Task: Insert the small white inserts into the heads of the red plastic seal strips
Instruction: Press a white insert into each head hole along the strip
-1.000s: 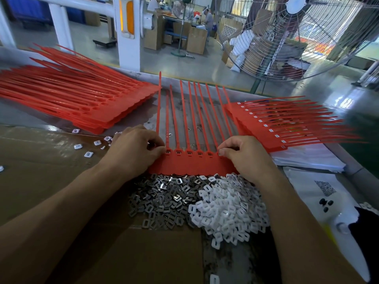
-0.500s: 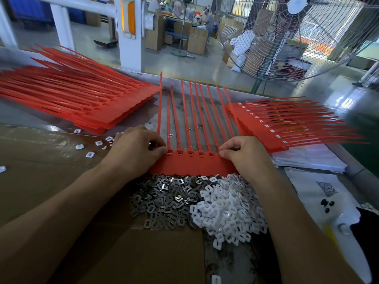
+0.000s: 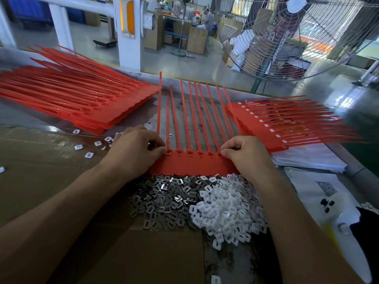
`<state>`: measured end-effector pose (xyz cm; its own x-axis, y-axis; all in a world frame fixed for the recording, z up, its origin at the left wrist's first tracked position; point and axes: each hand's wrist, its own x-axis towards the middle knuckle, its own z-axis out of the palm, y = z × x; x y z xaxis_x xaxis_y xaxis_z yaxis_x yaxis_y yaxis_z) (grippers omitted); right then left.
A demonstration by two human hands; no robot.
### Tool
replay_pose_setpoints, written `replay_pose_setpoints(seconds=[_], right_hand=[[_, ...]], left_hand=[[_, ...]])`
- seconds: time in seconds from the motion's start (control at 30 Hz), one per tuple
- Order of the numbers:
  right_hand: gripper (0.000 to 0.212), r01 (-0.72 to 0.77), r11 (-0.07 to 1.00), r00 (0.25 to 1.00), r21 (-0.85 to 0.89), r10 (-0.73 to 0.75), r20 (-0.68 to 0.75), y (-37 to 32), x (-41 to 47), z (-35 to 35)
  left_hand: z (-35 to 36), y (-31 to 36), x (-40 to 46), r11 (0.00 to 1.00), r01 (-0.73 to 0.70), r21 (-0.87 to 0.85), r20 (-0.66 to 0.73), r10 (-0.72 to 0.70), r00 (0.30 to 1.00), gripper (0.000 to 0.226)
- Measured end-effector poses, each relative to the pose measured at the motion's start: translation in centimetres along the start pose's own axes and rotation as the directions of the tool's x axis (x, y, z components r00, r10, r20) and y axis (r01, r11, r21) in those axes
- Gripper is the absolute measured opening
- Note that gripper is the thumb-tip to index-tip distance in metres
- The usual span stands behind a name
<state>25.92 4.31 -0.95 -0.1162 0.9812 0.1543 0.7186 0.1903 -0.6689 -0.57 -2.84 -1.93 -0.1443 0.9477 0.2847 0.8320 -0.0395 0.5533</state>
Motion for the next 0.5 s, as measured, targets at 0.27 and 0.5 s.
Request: replay_pose_setpoints(seconds=[0.27, 0.5], right_hand=[[0.018, 0.081, 0.996, 0.996, -0.031, -0.08, 0.032, -0.5, -0.5, 0.0], [0.006, 0.329, 0.94, 0.82, 0.092, -0.332, 0.465, -3.3, -2.4, -0.2]], left_hand=[[-0.1, 0.1, 0.0, 1.0, 0.004, -0.007, 0.006, -0.004, 1.0, 0.005], [0.0, 0.1, 0.0, 1.0, -0.001, -0.002, 0.003, 0.001, 1.0, 0.007]])
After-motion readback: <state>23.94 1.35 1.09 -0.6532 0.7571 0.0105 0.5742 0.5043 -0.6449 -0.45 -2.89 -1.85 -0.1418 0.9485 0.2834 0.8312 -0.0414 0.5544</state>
